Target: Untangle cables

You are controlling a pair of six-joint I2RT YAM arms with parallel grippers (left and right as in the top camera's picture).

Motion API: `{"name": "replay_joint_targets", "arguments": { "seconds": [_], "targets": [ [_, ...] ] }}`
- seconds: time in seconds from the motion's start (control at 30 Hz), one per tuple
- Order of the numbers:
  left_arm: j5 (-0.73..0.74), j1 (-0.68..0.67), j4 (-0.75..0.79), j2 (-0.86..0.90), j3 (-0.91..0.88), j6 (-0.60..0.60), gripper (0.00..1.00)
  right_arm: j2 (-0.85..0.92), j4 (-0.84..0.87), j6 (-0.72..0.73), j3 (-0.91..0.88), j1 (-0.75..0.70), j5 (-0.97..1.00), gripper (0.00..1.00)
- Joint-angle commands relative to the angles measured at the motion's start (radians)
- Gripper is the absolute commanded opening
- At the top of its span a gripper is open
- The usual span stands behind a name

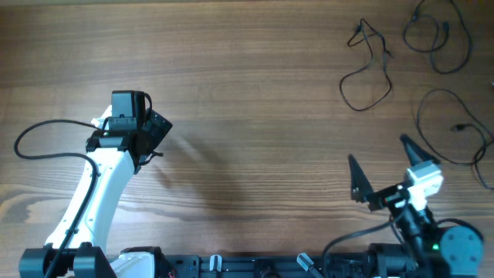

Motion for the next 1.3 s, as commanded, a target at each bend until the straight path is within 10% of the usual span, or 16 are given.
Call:
{"name": "replay_joint_targets", "arguments": {
  "seconds": [0.0, 0.2, 1.27],
  "targets": [
    [-0.017, 0.004, 0.0, -0.011, -0.001, -0.009, 1.0, -0.063, 0.165, 0.042, -0.169, 0.045, 0.02, 1.0],
    [-0.017, 0.004, 0.0, -0.011, -0.001, -0.009, 1.0, -0.089, 0.413, 0.089, -0.402, 0.086, 0.159, 1.0],
    [-0.017, 0.004, 0.0, -0.011, -0.001, -0.009, 1.0, -0.088, 0.267, 0.004, -0.417, 0.078, 0.359, 1.0]
  ]
}}
